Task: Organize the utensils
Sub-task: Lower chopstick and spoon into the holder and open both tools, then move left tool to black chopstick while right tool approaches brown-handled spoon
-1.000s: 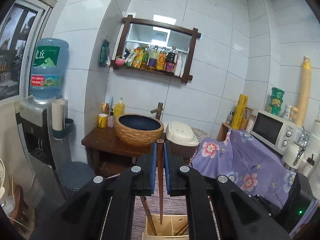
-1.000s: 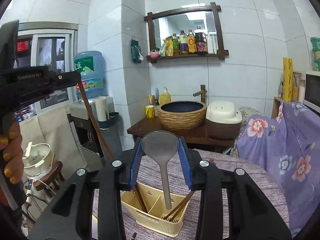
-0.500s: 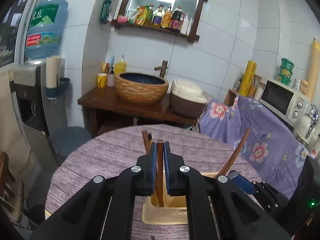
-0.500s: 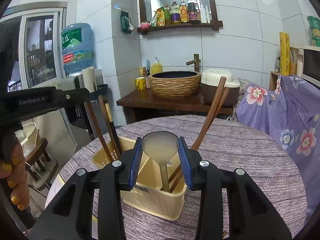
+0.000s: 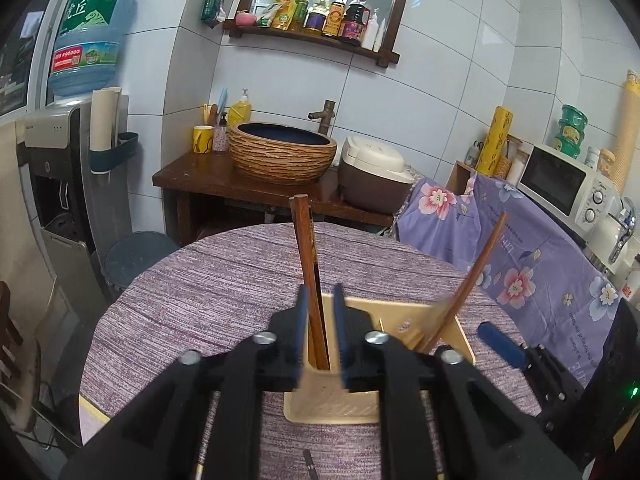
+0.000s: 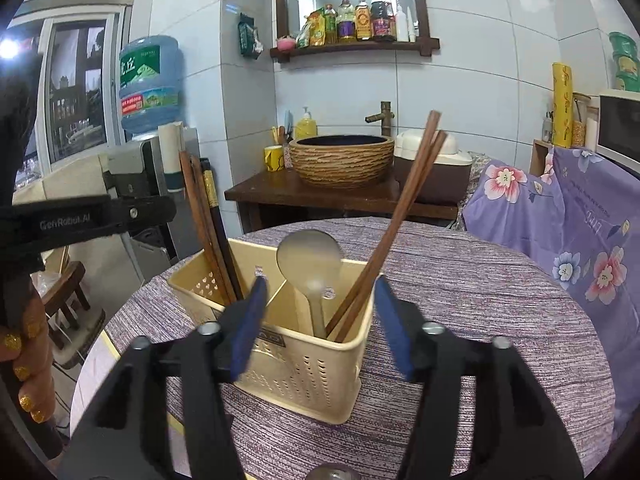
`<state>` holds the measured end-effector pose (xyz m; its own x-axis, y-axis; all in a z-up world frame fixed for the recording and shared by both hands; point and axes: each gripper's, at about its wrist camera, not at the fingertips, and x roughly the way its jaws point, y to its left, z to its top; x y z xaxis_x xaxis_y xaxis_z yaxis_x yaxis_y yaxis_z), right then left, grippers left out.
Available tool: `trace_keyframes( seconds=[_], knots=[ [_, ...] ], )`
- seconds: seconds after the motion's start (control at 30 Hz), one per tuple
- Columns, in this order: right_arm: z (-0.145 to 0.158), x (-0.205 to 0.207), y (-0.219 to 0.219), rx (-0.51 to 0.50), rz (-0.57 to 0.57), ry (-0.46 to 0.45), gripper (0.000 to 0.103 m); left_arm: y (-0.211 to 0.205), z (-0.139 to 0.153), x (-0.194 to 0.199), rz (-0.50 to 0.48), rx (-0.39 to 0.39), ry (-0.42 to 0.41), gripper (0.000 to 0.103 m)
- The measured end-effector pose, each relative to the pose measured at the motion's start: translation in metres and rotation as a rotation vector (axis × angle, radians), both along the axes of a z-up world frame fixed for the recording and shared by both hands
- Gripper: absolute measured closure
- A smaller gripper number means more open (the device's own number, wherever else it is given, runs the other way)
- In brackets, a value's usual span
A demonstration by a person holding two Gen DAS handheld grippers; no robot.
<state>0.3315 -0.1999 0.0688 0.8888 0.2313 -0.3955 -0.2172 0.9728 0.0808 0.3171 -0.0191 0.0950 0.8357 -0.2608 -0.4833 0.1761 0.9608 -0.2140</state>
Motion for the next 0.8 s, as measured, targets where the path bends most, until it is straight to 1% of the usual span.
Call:
trace_keyframes(
  seconds=[0.03, 0.07, 0.13, 0.17, 0.23, 0.33, 0.37, 0.4, 0.43, 0.5, 0.6, 0.67, 0.73, 0.8],
  knots=[
    [0.001, -0.007, -0.004, 0.007, -0.007, -0.008, 0.039, 0.001, 0.000, -0.006, 0.002, 0.003, -0.009, 0.056],
    [0.003, -0.011, -0.007, 0.009, -0.010, -0.011, 0.039, 0.002, -0.001, -0.011, 0.005, 0.005, -0.019, 0.053],
    [0.004, -0.022, -0.014, 0.013, -0.024, -0.006, 0.039, 0.004, -0.005, -0.025, 0.005, 0.026, -0.029, 0.052],
    [0.003, -0.028, -0.018, 0.009, -0.040, 0.008, 0.039, 0.005, -0.009, -0.031, 0.004, 0.036, -0.024, 0.051],
    [-0.003, -0.035, -0.023, -0.006, -0.050, 0.054, 0.039, 0.008, -0.017, -0.041, -0.001, 0.041, -0.003, 0.046],
    [-0.022, -0.046, -0.030, -0.024, -0.079, 0.165, 0.037, 0.015, -0.036, -0.054, 0.008, 0.039, 0.048, 0.044],
    [-0.033, -0.049, -0.031, -0.024, -0.079, 0.223, 0.033, 0.018, -0.044, -0.057, 0.012, 0.037, 0.071, 0.044],
    [-0.041, -0.051, -0.031, -0.017, -0.074, 0.262, 0.031, 0.020, -0.051, -0.060, 0.014, 0.034, 0.095, 0.044],
    [-0.052, -0.053, -0.030, -0.009, -0.067, 0.311, 0.031, 0.023, -0.061, -0.064, 0.024, 0.029, 0.119, 0.044],
    [-0.067, -0.056, -0.025, -0.020, -0.058, 0.375, 0.030, 0.028, -0.075, -0.071, 0.044, 0.016, 0.154, 0.044],
    [-0.088, -0.055, -0.011, -0.051, -0.038, 0.450, 0.030, 0.030, -0.091, -0.082, 0.041, 0.002, 0.190, 0.044],
    [-0.098, -0.054, -0.002, -0.063, -0.034, 0.491, 0.030, 0.030, -0.097, -0.088, 0.041, 0.009, 0.197, 0.044],
    [-0.105, -0.050, 0.002, -0.086, -0.059, 0.519, 0.030, 0.028, -0.101, -0.094, 0.035, 0.016, 0.202, 0.044],
    [-0.110, -0.048, 0.002, -0.089, -0.085, 0.535, 0.030, 0.028, -0.103, -0.098, 0.027, 0.014, 0.204, 0.043]
  ],
)
